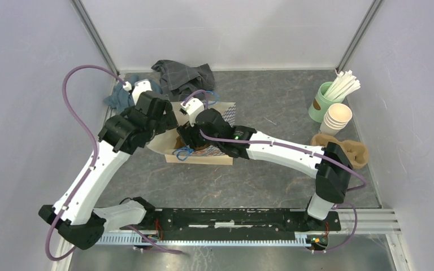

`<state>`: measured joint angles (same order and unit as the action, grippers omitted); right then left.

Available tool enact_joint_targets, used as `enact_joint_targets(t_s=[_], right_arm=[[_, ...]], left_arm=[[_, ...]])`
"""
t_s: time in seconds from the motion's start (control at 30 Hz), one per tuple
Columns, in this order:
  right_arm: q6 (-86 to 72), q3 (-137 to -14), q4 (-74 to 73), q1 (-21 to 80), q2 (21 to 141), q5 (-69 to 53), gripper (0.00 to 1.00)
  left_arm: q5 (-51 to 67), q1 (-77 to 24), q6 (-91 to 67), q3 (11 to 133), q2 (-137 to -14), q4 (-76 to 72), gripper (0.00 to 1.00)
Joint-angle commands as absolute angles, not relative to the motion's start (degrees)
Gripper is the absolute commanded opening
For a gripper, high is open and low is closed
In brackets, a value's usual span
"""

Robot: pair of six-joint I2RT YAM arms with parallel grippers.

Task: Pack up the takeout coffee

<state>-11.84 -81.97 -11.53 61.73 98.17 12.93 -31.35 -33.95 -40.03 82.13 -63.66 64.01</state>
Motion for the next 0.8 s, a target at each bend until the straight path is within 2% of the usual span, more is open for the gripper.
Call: enact_joint_targets(t_s=[0.0, 0.2, 0.37, 0.43, 0.5, 0.57, 0.7, 0.77], right_arm=[[-13.79, -83.69, -9.32, 61.39, 95.84, 12.04, 0.54], [-14.22, -82.6, -8.78, 61.45, 95.26, 12.07, 0.53], [-15.38, -81.83, -8.83, 61.35, 94.67, 11.4, 0.53], [-15.59, -81.76, -8.96, 61.38, 94.66, 11.19, 0.53], [-15.74, -81.74, -9.25, 61.39, 94.4, 11.09, 0.53], [-16.06, -82.61, -10.43, 61.34, 94.4, 11.42, 0.53], [-17.76, -84.33, -12.88, 61.3, 94.3, 12.0, 0.52], [-19.24, -84.96, -14.2, 61.35, 94.14, 11.79, 0.51]], left_arm=[[-30.88, -30.88, -36.92, 81.92, -63.29, 64.41, 0.87], [-31.22, -28.69, -34.06, 78.51, -63.79, 61.36, 0.82], [-23.64, -23.63, -31.57, 74.79, -64.88, 55.76, 0.72], [-19.24, -22.8, -30.17, 73.58, -64.78, 51.65, 0.63], [-17.81, -22.26, -29.21, 73.91, -65.34, 49.43, 0.5], [-17.75, -22.0, -27.77, 74.71, -66.34, 48.48, 0.41], [-16.05, -21.95, -25.64, 74.49, -66.46, 46.17, 0.16], [-13.71, -21.98, -25.73, 73.35, -64.58, 44.53, 0.09]])
